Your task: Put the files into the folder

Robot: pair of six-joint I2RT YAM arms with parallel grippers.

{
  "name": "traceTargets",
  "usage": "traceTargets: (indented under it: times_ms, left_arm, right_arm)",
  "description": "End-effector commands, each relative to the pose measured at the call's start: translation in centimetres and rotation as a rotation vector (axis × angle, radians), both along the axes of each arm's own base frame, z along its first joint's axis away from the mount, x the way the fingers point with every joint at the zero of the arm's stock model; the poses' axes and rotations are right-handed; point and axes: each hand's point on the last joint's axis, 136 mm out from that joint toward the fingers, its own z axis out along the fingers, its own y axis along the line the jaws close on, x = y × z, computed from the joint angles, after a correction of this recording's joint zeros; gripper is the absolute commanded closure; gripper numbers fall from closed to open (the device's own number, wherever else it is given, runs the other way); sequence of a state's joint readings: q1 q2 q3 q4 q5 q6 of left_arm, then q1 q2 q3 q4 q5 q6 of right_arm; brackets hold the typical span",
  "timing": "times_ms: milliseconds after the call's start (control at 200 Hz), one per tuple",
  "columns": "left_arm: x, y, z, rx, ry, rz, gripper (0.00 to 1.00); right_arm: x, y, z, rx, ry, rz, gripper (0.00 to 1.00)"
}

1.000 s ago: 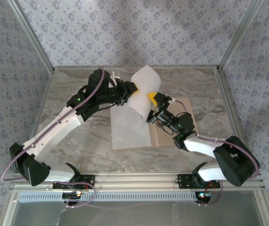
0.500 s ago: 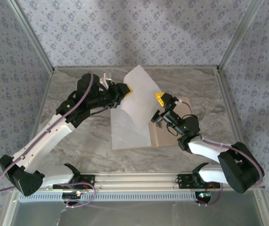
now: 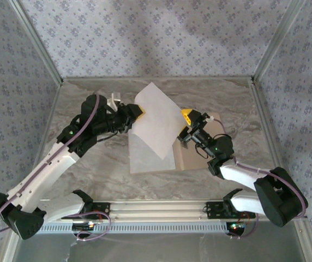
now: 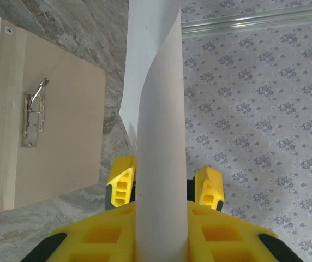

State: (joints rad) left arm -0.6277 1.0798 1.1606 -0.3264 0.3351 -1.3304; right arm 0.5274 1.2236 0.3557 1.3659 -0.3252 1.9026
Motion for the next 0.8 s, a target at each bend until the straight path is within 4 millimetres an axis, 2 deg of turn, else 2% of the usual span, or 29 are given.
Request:
traceTargets:
  times_ms: [0, 165, 465, 580, 795]
  left_arm:
    - [-0.1, 1.2, 0.2, -0.004, 0.008, 0.05, 0.77]
    - [0.1, 1.1, 0.6, -0.019, -0.026, 0.054, 0.77]
    - [0.2, 0.3, 0.4, -0.026, -0.034, 0.025, 0.76]
    - [0.1, 0.2, 0.6, -0.021, -0.041, 0.017, 0.76]
    - [0.0, -0.1, 0.0, -0.015, -0.025, 0.002, 0.76]
  right_arm:
    - [-0.3, -0.6, 0.9, 0.017, -0.04, -0.02, 0.29]
    - [-0.3, -0.1, 1.0, 0.01, -0.045, -0.006, 0.36]
    - [-0.2, 0.7, 0.3, -0.003, -0.026, 0.016, 0.42]
    - [-0.1, 1.2, 0.1, -0.011, -0.021, 0.034, 0.49]
    - [0.0, 1.4, -0.1, -0.014, -0.013, 0.039, 0.5]
